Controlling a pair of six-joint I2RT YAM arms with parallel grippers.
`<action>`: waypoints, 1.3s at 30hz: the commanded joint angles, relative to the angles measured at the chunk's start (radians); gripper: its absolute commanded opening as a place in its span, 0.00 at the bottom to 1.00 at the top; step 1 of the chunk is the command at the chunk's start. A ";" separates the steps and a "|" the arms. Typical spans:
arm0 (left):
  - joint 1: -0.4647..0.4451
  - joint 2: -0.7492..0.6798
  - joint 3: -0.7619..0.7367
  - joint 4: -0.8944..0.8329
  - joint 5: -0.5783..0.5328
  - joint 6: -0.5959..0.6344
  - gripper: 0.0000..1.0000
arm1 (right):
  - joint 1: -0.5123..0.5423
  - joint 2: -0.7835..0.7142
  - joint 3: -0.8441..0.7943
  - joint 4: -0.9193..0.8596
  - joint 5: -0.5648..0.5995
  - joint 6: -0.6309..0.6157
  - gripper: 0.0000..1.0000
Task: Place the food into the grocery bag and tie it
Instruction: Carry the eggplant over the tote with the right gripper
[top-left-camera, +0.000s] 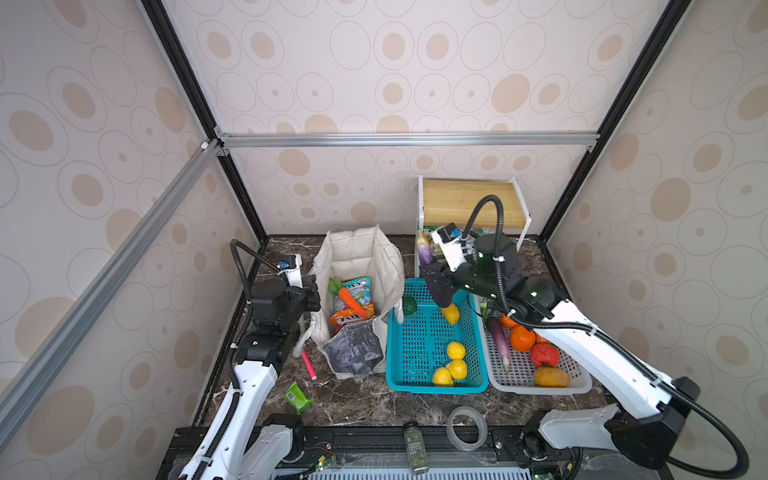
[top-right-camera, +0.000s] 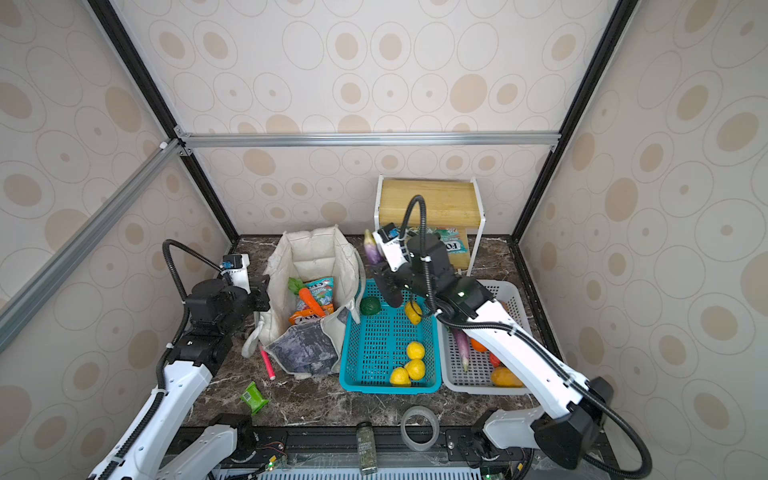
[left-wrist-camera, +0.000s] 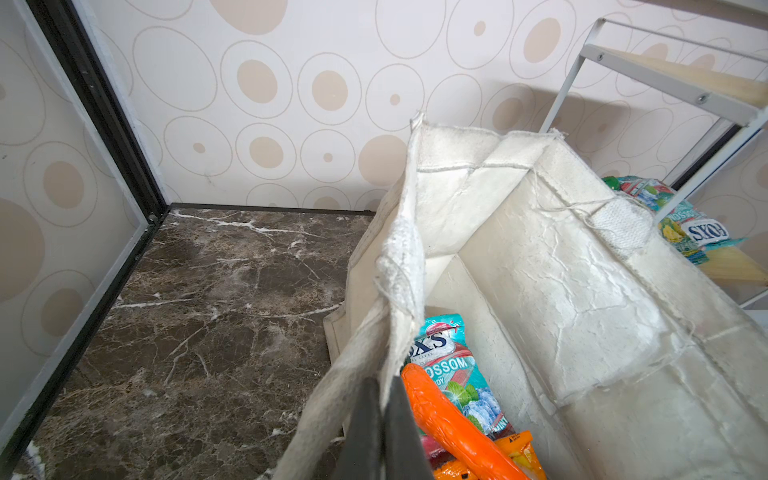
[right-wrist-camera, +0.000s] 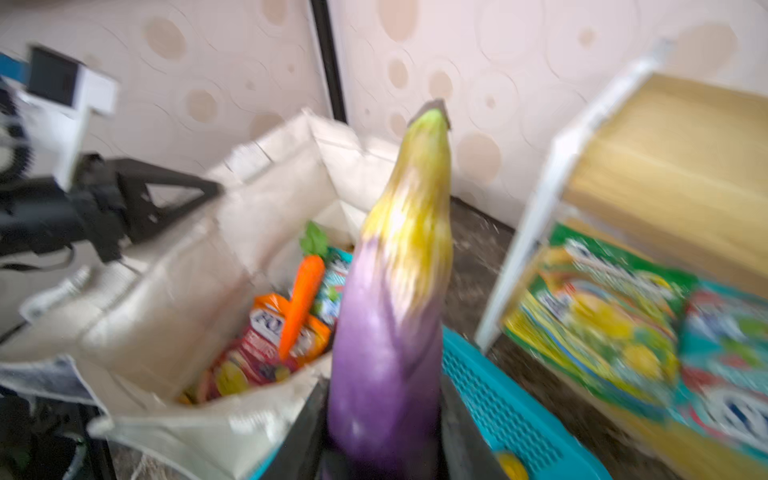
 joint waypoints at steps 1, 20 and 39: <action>0.004 -0.024 0.006 0.045 0.016 0.004 0.00 | 0.056 0.123 0.109 0.173 -0.020 0.077 0.31; 0.005 -0.037 0.003 0.051 0.002 0.005 0.00 | 0.164 0.540 0.203 0.185 0.097 0.234 0.35; 0.005 -0.040 -0.003 0.062 -0.035 0.002 0.00 | 0.145 0.310 0.247 -0.042 0.184 0.215 0.99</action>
